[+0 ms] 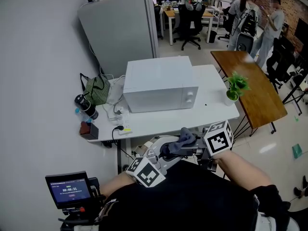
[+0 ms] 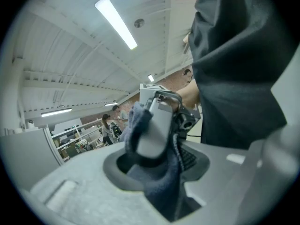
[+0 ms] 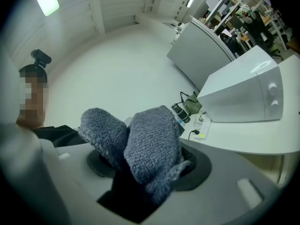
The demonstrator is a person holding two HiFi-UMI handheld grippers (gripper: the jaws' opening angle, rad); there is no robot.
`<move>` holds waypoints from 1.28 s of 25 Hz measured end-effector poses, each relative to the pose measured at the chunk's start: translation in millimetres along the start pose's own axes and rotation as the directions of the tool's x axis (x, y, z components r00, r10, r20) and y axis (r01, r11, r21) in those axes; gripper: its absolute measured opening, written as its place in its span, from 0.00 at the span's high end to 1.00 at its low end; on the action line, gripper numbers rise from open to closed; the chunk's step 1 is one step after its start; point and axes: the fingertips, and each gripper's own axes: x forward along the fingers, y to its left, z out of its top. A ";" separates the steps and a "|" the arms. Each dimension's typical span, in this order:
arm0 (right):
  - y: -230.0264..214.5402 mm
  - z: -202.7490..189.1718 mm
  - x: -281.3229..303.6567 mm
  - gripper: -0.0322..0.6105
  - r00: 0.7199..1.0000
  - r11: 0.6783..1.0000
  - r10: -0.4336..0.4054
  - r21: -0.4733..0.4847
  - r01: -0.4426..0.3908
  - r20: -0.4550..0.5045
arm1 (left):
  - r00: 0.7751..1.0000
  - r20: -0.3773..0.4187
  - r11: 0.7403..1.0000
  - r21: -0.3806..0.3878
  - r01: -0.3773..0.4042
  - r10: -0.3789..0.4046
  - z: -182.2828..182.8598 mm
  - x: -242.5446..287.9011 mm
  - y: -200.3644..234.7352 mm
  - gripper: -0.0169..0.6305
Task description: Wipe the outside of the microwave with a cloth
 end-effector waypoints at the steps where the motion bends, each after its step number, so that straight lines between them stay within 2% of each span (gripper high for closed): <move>1: 0.9 -0.6 -0.7 0.54 1.000 1.000 0.005 -0.009 -0.005 -0.001 | 1.000 0.012 1.000 -0.011 0.009 -0.008 0.6 0.5 -1.1 0.72; 5: 4.7 -0.5 -7.8 0.70 0.999 0.999 0.042 -0.017 -0.042 0.021 | 0.992 0.117 0.992 -0.105 0.068 -0.055 9.5 -2.1 -3.0 0.60; 8: 5.4 -2.1 -12.3 0.72 0.997 0.998 0.067 -0.013 -0.067 0.043 | 0.983 0.167 0.987 -0.126 0.097 -0.075 15.5 -6.2 -3.7 0.58; 10: -0.4 -1.5 -20.0 0.73 0.995 0.998 0.062 0.001 -0.063 0.071 | 0.978 0.197 0.987 -0.134 0.089 -0.061 18.6 -10.7 1.7 0.56; 12: -12.4 2.1 -38.3 0.74 0.992 0.999 0.034 0.019 -0.036 0.125 | 0.969 0.248 0.978 -0.201 0.055 -0.003 20.8 -21.4 15.0 0.54; 14: -25.3 8.7 -66.1 0.74 0.979 1.000 0.001 0.030 -0.007 0.206 | 0.959 0.268 0.943 -0.332 0.000 0.094 14.6 -37.4 32.8 0.54; 16: -37.6 15.4 -94.3 0.74 0.959 0.999 -0.031 0.039 0.020 0.283 | 0.950 0.249 0.901 -0.428 -0.068 0.190 0.8 -56.2 49.8 0.54; 18: -50.4 14.5 -115.5 0.74 0.938 0.997 -0.062 0.073 0.039 0.342 | 0.937 0.223 0.847 -0.518 -0.121 0.270 -17.0 -72.7 60.4 0.59; 20: -64.5 2.0 -135.6 0.74 0.915 0.990 -0.114 0.126 0.070 0.387 | 0.932 0.207 0.780 -0.616 -0.112 0.297 -41.4 -77.1 59.7 0.62; 22: -72.0 -9.9 -156.1 0.74 0.901 0.986 -0.154 0.123 0.113 0.405 | 0.934 0.208 0.712 -0.699 -0.065 0.289 -57.1 -65.7 51.1 0.64; 24: -70.2 -10.2 -162.6 0.74 0.920 0.994 -0.105 0.079 0.081 0.378 | 0.931 0.198 0.664 -0.745 -0.060 0.306 -59.4 -49.4 37.6 0.67; 26: -61.4 -8.6 -156.3 0.73 0.937 0.999 -0.012 0.037 -0.001 0.350 | 0.932 0.176 0.651 -0.755 -0.078 0.316 -52.5 -37.8 25.3 0.67; 28: -55.6 -13.4 -150.2 0.73 0.940 0.998 0.052 0.016 -0.061 0.337 | 0.939 0.157 0.661 -0.745 -0.090 0.305 -44.3 -31.9 14.6 0.68; 30: -58.6 -17.4 -148.2 0.73 0.947 0.996 0.079 0.003 -0.084 0.312 | 0.937 0.137 0.655 -0.746 -0.116 0.322 -40.7 -30.8 4.3 0.68; 32: -67.8 -15.6 -150.4 0.73 0.952 0.998 0.063 -0.023 -0.059 0.299 | 0.928 0.122 0.640 -0.754 -0.145 0.353 -40.6 -33.1 -1.7 0.68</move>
